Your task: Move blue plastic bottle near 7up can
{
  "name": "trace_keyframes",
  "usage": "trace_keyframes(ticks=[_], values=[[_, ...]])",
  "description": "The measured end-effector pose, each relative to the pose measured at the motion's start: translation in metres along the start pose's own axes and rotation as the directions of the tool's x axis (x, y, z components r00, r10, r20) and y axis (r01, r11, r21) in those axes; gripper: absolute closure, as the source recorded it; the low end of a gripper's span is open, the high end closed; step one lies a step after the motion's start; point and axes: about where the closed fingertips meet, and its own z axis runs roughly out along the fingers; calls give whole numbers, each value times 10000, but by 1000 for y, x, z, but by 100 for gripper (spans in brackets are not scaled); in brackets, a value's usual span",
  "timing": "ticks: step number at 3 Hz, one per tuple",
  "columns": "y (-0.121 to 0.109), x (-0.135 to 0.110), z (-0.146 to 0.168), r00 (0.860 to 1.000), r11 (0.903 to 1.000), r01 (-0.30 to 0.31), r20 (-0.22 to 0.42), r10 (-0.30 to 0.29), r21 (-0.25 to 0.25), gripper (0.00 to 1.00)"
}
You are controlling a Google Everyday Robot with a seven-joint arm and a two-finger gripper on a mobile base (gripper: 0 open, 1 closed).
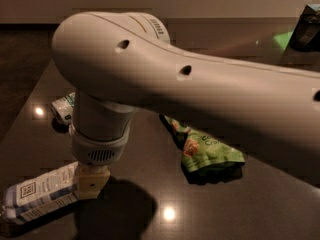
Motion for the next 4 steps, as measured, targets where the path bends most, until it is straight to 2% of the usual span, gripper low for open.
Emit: trace_keyframes(ticks=[1,2,4], values=[[-13,-1,-8,9998,9998,-160,91,159,134,86],[-43,1,-27,9982,9969,-569,227,557,550,100],[-92,7,-46,9923,9875,-1193,466,1150,1028,100]])
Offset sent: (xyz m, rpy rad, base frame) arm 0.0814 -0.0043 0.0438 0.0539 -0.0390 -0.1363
